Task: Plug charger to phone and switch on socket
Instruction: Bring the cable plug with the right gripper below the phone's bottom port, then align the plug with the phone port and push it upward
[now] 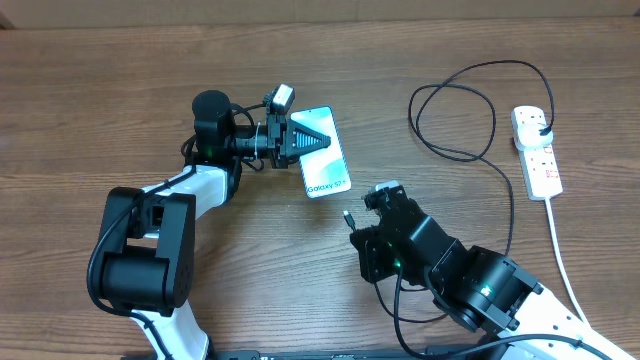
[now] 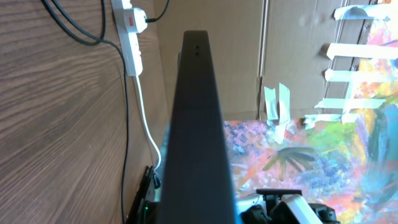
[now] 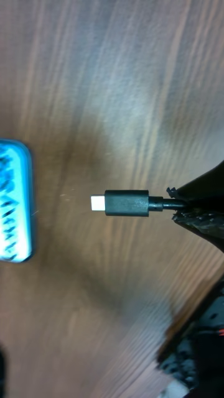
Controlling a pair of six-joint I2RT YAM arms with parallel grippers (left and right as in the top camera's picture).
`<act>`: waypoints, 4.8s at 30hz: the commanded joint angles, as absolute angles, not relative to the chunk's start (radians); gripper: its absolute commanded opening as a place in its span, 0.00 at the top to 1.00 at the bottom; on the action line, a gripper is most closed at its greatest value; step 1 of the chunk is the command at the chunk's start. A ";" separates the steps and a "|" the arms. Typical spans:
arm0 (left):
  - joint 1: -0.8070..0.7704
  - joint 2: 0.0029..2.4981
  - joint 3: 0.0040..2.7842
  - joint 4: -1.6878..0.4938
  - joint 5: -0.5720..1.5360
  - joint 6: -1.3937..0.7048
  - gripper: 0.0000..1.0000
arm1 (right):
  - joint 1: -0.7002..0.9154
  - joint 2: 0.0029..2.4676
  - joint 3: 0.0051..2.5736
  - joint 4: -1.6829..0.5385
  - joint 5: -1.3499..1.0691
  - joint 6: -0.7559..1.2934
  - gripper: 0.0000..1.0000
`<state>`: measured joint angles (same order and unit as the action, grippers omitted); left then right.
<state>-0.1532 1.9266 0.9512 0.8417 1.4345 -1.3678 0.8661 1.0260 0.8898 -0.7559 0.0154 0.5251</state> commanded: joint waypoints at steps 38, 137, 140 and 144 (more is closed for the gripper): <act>-0.151 1.926 0.975 0.841 1.402 -1.451 0.96 | 0.878 1.149 0.890 -0.569 0.137 0.550 0.96; -0.159 1.926 0.975 0.834 1.415 -1.532 0.96 | 0.878 1.175 0.891 -0.551 0.157 0.519 0.96; -0.159 1.926 0.975 0.834 1.418 -1.534 0.96 | 0.878 1.175 0.891 -0.550 0.157 0.519 0.96; -0.159 1.926 0.975 0.835 1.434 -1.515 0.96 | 0.878 1.175 0.891 -0.545 0.168 0.502 0.96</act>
